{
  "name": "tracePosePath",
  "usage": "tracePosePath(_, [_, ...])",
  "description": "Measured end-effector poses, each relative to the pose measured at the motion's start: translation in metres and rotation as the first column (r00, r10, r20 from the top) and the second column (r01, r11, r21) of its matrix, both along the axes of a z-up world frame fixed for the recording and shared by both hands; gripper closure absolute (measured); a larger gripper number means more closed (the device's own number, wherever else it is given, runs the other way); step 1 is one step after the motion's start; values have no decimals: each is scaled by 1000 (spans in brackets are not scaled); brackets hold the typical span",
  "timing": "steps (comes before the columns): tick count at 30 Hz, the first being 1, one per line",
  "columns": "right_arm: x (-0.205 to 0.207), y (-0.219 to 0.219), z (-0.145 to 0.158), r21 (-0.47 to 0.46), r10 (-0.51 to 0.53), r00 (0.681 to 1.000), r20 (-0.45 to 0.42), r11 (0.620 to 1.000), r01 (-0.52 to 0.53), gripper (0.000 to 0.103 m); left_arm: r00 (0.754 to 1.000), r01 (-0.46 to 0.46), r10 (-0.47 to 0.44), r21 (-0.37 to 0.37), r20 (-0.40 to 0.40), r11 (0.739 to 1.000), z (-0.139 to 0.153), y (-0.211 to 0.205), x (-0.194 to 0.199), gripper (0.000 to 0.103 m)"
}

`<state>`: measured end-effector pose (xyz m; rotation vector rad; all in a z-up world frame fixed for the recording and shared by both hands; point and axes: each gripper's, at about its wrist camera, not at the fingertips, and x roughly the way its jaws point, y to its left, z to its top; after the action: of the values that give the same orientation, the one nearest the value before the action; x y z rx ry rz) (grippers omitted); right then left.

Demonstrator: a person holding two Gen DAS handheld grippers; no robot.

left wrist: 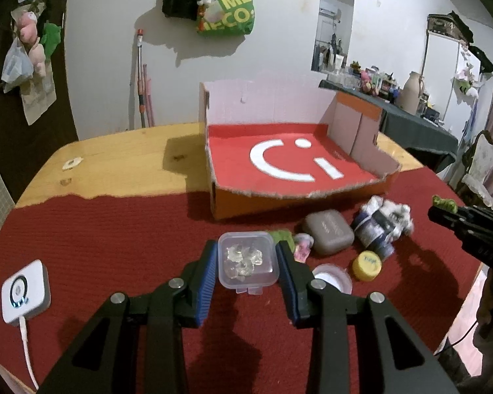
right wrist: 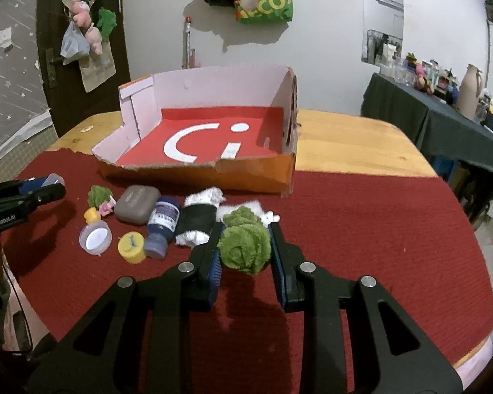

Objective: Organize objects
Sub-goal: 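Carry the clear box and green ball into the cardboard box and release both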

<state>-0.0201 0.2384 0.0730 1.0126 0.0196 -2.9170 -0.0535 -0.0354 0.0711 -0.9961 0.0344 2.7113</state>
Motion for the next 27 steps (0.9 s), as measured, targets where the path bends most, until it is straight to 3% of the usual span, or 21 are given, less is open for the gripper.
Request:
tracePosePath(6, [-19, -5, 29, 14, 48, 998, -50, 999, -47, 78, 999, 30, -29, 38, -15, 999, 23, 1, -19, 66])
tracePosePath(10, [-49, -5, 44, 24, 83, 996, -35, 996, -83, 78, 998, 58, -58, 23, 7, 998, 28, 11, -44, 66])
tracePosePath(18, [-120, -5, 32, 73, 146, 980, 136, 985, -157, 78, 987, 119, -115, -29, 112, 992, 20, 25, -102, 66])
tracePosePath(27, [-170, -4, -3, 68, 194, 915, 355, 970, -233, 78, 945, 220, -195, -71, 261, 973, -4, 43, -145, 66])
